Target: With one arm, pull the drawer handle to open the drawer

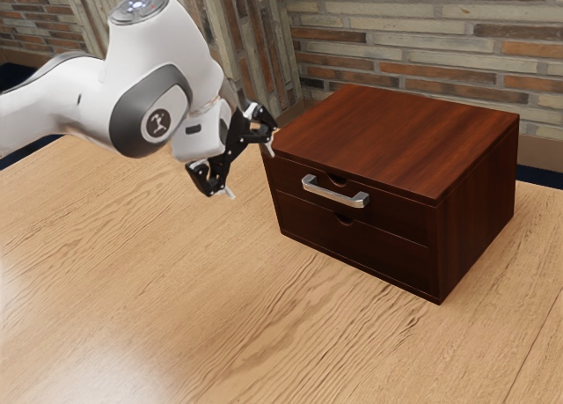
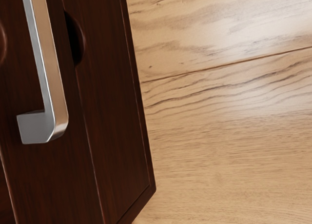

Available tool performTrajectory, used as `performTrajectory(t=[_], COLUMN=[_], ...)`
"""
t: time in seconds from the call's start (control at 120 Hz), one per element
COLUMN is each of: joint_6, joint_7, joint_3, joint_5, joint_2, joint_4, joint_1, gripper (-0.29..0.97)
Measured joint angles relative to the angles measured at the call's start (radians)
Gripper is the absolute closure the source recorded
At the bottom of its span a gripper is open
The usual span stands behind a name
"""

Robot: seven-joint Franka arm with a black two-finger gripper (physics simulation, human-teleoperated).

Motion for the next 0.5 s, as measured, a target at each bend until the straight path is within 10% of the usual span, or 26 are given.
performTrajectory(t=[0.5], joint_6=[0.059], joint_7=[0.034], joint_3=[-0.005], joint_5=[0.002], joint_2=[0.015], joint_4=[-0.008], joint_1=[-0.044], gripper=[0.28])
